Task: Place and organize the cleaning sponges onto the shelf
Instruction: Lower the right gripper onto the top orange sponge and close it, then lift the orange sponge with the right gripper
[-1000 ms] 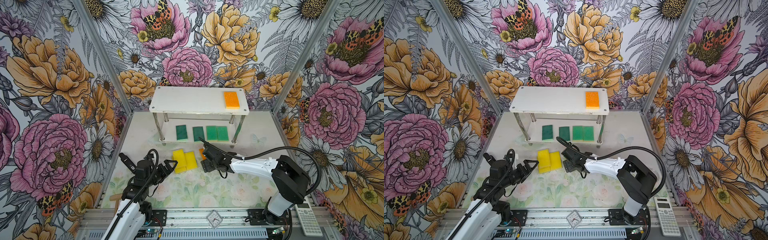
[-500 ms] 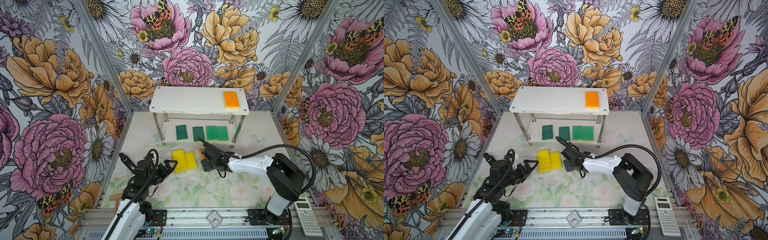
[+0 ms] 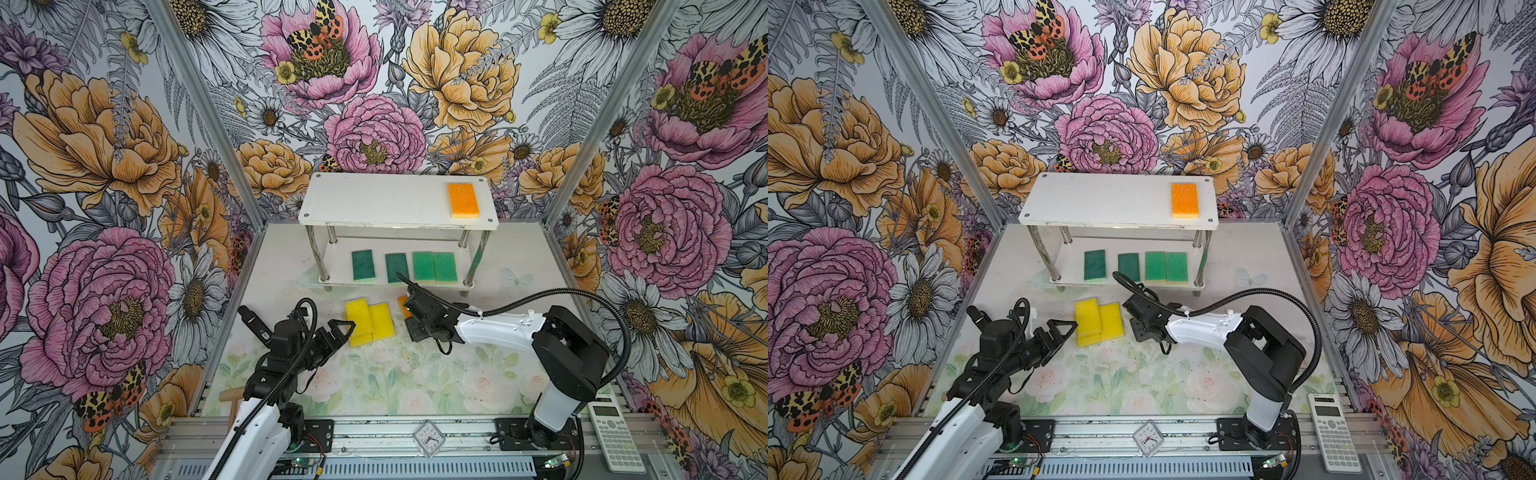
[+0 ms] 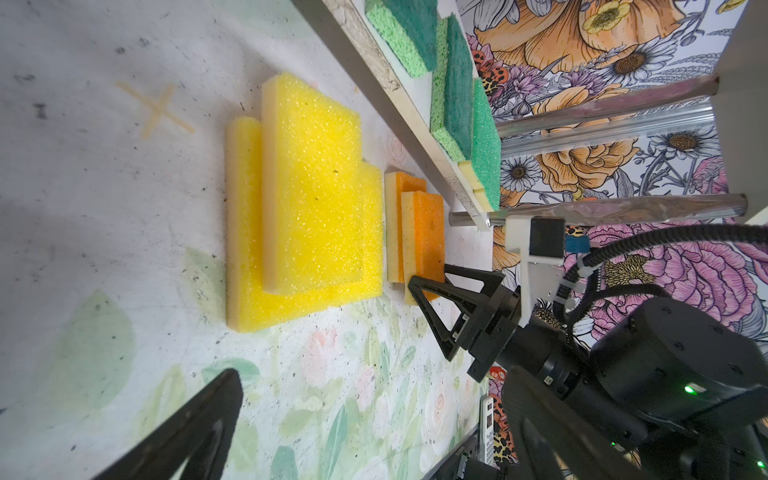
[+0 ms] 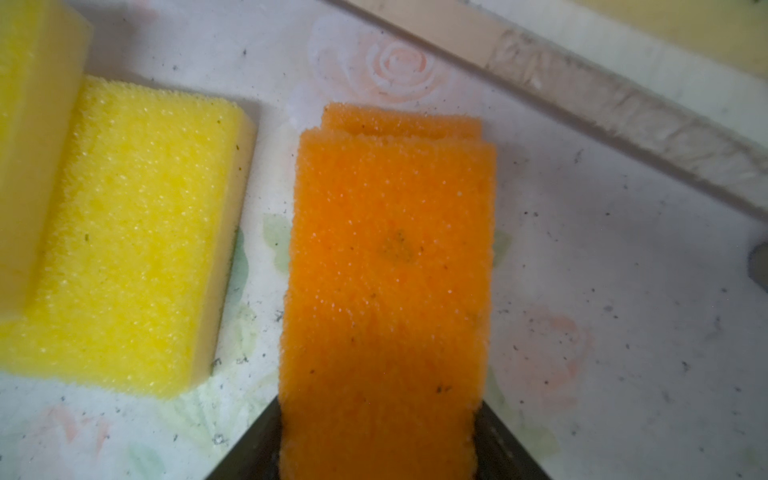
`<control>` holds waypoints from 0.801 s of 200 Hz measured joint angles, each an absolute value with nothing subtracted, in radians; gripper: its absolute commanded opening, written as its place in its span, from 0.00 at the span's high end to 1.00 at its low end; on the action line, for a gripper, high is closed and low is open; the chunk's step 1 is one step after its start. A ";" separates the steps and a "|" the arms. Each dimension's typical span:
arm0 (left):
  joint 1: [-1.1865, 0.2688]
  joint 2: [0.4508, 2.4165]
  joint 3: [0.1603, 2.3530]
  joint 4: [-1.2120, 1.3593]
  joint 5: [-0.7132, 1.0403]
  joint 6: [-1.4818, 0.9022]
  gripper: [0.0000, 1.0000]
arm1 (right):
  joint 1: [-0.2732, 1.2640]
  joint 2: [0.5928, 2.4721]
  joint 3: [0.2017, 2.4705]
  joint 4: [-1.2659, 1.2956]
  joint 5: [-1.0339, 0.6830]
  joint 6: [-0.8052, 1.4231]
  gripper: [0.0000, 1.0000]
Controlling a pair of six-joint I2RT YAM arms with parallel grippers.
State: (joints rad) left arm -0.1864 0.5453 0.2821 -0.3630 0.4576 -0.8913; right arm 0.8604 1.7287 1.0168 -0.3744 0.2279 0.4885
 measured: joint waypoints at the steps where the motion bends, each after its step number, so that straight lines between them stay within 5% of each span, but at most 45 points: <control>1: -0.186 0.545 0.282 -0.363 0.458 -0.891 0.01 | 0.860 1.728 1.017 -0.374 0.228 0.488 0.40; 160: -0.186 0.545 0.282 -0.363 0.458 -0.891 0.01 | 0.844 1.658 1.016 -0.399 0.162 0.498 0.46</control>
